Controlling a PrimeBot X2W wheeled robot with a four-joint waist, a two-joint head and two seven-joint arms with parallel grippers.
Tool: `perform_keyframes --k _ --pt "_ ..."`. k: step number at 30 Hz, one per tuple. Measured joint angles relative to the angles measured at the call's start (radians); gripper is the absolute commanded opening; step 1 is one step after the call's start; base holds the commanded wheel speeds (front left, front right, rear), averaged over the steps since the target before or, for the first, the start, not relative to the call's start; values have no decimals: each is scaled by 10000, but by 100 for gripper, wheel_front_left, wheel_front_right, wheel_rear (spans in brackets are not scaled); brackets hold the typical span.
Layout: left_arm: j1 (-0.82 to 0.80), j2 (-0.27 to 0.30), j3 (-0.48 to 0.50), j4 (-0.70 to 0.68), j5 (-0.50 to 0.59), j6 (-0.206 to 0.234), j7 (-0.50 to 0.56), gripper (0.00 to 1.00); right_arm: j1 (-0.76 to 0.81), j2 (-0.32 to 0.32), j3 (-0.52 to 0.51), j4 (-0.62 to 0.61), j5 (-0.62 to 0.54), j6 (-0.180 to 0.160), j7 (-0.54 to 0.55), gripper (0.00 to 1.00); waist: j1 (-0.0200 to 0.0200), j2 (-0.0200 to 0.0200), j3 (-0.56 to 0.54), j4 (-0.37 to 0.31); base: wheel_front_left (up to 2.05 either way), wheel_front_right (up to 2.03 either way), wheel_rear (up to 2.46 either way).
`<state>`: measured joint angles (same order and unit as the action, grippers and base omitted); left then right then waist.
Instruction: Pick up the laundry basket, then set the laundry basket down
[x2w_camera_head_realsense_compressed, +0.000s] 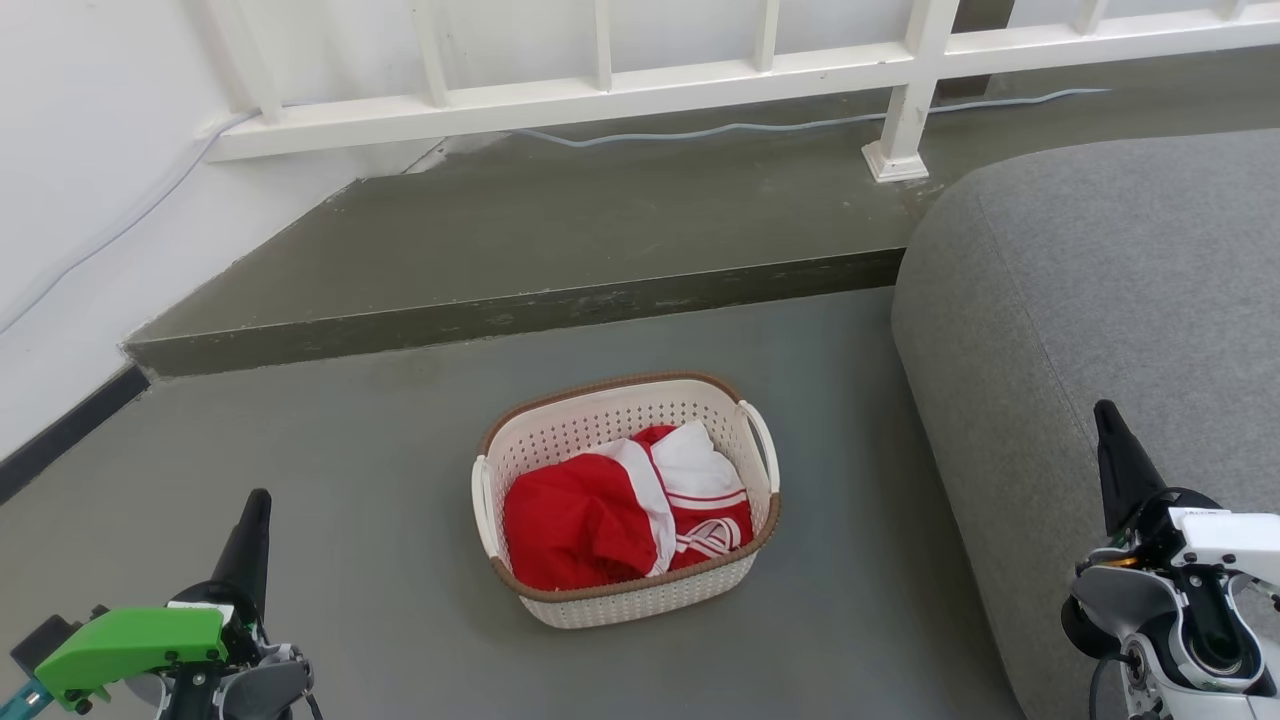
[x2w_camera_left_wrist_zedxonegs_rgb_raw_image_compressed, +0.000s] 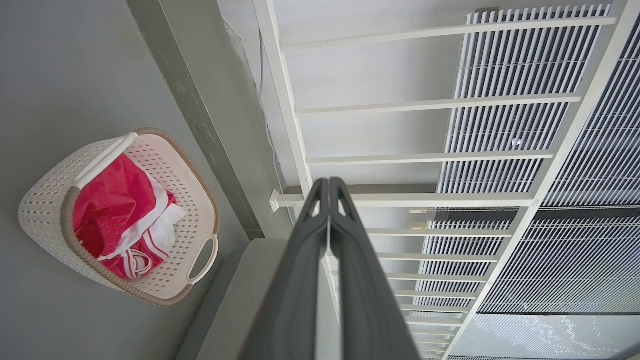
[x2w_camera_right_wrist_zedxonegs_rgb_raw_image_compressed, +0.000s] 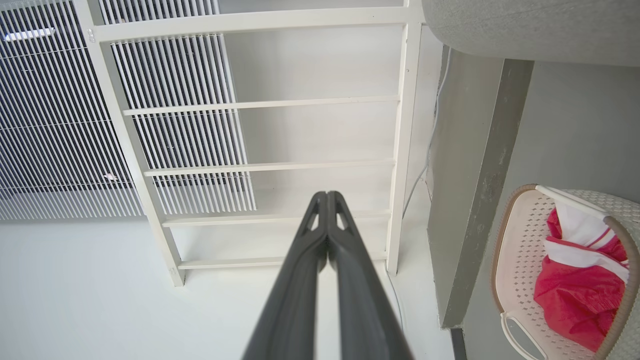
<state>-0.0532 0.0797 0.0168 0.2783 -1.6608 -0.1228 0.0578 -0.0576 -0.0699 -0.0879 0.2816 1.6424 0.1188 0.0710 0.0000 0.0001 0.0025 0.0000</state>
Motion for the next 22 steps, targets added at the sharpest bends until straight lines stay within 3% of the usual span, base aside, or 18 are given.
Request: perform_keyframes --k 22 --pt "-13 -6 19 17 0 0 29 0 -4 10 -19 6 0 0 2 0 0 0 0 0 0 0 0"
